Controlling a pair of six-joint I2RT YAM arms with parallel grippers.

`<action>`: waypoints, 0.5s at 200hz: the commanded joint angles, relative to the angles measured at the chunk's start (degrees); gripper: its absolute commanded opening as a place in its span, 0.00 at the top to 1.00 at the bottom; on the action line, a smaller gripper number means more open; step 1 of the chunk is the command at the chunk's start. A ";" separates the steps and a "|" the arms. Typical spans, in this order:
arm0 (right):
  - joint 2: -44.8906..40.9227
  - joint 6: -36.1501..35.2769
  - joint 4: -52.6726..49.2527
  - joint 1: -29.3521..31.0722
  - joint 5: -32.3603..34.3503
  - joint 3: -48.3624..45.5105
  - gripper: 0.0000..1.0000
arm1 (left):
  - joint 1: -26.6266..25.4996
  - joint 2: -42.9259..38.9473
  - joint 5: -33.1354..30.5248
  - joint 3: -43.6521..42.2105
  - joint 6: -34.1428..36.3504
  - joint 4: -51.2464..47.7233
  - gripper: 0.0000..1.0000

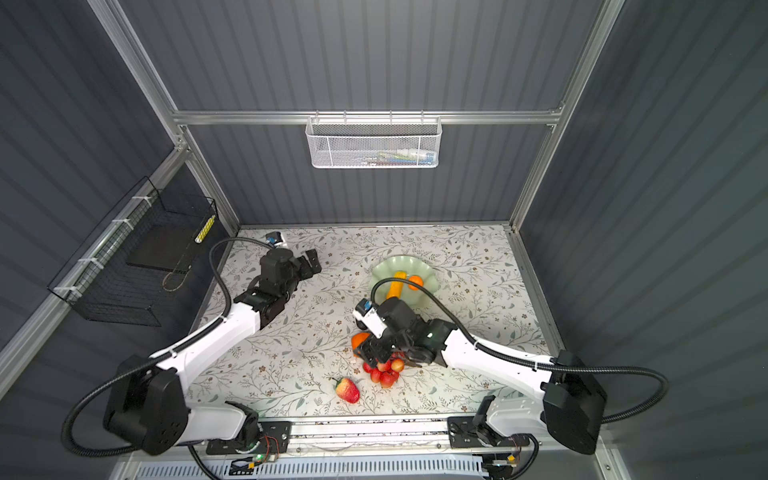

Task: Place and organize the fake fruits in the fruit bowl
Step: 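Reach the right gripper to the peach and grasp it while the left gripper withdraws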

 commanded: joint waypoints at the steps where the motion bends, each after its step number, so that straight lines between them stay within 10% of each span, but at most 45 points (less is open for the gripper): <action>1: 4.42 -4.69 -4.26 4.60 2.82 1.29 0.14 | -0.51 -6.99 -8.03 -3.47 -0.48 -1.80 0.00; 100: 20.23 -6.88 -14.04 10.69 -0.88 12.16 0.20 | -0.43 -33.05 -13.36 -15.16 -5.99 -15.82 0.00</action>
